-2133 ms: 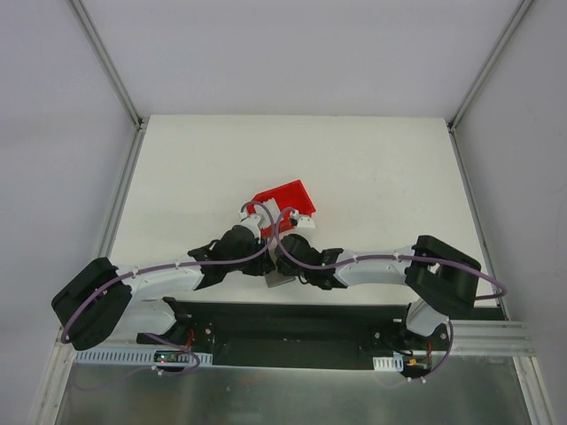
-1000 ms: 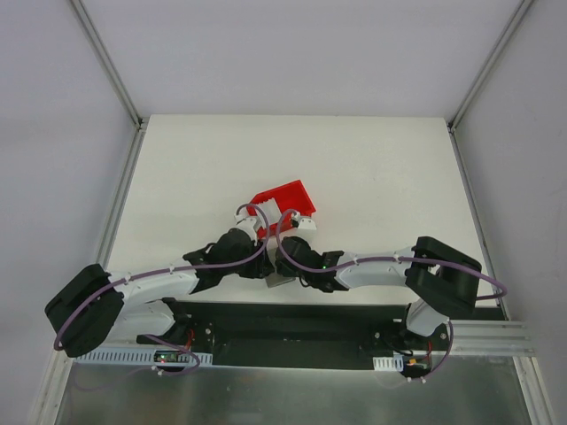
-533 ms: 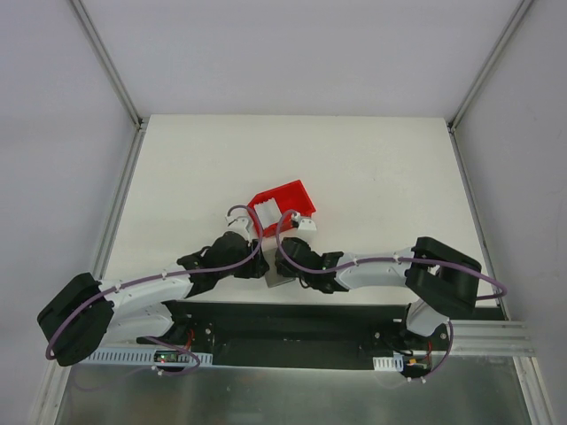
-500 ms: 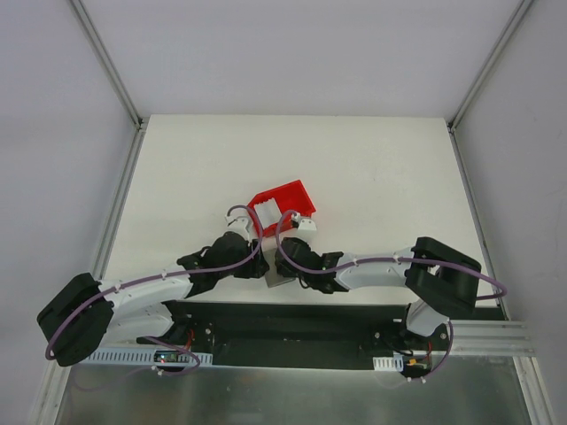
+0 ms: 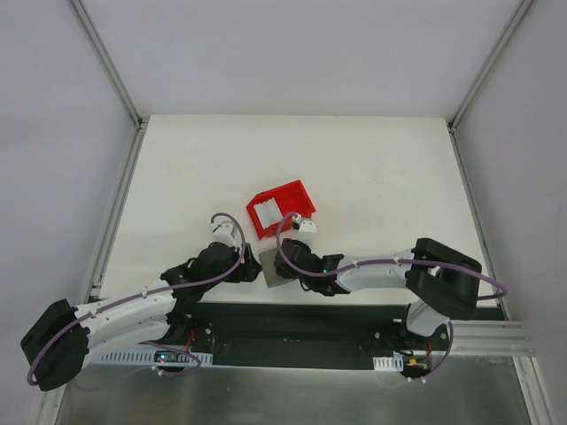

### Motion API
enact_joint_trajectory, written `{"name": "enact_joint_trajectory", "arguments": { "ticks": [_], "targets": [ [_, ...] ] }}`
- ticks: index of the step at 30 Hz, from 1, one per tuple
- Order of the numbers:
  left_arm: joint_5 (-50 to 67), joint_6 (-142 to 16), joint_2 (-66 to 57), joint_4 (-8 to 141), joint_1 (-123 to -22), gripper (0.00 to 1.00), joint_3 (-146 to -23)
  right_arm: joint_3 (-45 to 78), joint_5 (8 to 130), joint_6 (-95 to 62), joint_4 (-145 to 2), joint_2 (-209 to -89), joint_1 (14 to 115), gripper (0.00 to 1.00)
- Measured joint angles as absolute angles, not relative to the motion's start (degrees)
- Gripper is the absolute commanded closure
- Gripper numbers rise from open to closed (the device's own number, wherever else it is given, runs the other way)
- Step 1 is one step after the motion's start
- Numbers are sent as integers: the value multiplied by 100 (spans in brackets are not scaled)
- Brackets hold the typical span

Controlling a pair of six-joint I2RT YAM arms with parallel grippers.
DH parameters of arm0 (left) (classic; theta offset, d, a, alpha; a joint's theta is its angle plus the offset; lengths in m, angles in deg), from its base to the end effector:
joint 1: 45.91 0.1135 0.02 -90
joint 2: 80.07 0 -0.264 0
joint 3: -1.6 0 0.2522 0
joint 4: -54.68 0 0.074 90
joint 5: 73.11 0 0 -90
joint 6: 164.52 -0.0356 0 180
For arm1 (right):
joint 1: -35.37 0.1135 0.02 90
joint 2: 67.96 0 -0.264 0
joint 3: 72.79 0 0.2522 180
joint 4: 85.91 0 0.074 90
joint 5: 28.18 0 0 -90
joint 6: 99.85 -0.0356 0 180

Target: Put the credit cards into the card holder

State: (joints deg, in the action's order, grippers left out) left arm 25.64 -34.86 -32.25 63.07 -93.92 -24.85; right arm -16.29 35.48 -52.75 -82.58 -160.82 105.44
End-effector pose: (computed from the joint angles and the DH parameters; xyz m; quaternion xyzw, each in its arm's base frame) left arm 0.1193 -0.1245 0.1630 0.0246 0.8630 -0.2989 0.4066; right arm 0.1232 0.2934 0.1600 -0.1129 0.8794 0.2312 0.4005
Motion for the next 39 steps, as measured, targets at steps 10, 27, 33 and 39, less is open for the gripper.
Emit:
{"name": "enact_joint_trajectory", "arguments": {
  "ticks": [10,27,33,39],
  "targets": [
    [2803,-3493,-3046,6486,-9392,9,-2583,-1614,3545,-5268,-8265,-16082,10568,70],
    [3089,-3491,-3409,7164,-9392,1,-2640,-1620,3434,-5078,-7981,-15908,10841,59],
    [3104,-3491,-3446,7238,-9392,1,-2649,-1679,3340,-5063,-7561,-15665,10933,53],
    [3115,-3506,-3639,7404,-9392,1,-2671,-1673,3237,-4888,-6997,-15446,10963,42]
  ]
}}
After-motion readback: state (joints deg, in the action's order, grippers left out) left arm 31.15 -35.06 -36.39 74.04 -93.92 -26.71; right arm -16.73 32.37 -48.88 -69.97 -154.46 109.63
